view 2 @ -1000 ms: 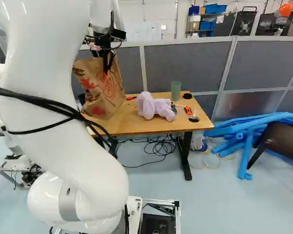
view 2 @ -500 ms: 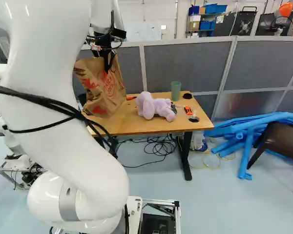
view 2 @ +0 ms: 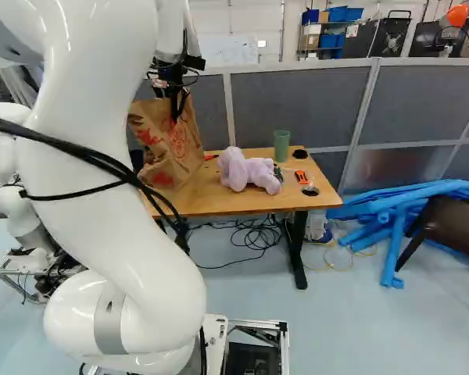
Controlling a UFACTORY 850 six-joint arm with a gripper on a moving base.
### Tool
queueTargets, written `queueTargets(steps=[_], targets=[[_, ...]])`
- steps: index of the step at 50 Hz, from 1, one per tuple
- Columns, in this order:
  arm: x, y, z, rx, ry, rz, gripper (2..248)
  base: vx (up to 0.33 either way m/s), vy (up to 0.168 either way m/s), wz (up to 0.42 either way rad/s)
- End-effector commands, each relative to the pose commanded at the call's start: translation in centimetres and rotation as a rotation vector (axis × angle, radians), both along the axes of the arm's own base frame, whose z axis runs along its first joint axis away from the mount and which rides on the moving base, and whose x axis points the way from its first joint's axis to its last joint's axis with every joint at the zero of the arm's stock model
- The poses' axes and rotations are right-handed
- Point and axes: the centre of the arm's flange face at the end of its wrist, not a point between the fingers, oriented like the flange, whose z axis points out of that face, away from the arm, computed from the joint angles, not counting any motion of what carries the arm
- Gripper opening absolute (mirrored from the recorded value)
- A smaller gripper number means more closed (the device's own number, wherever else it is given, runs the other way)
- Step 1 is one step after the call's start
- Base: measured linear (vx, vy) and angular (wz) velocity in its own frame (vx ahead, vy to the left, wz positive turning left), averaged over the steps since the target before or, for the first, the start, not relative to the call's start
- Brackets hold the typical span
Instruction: Pick up the bag on the ground and place it on the table
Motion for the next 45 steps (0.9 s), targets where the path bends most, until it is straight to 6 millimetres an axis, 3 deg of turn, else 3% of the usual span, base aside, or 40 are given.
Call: queueTargets(steps=[45], targets=[[4.0,0.4,-6.4,-0.012,0.006,-0.032,21,0.000,0.000,0.000]])
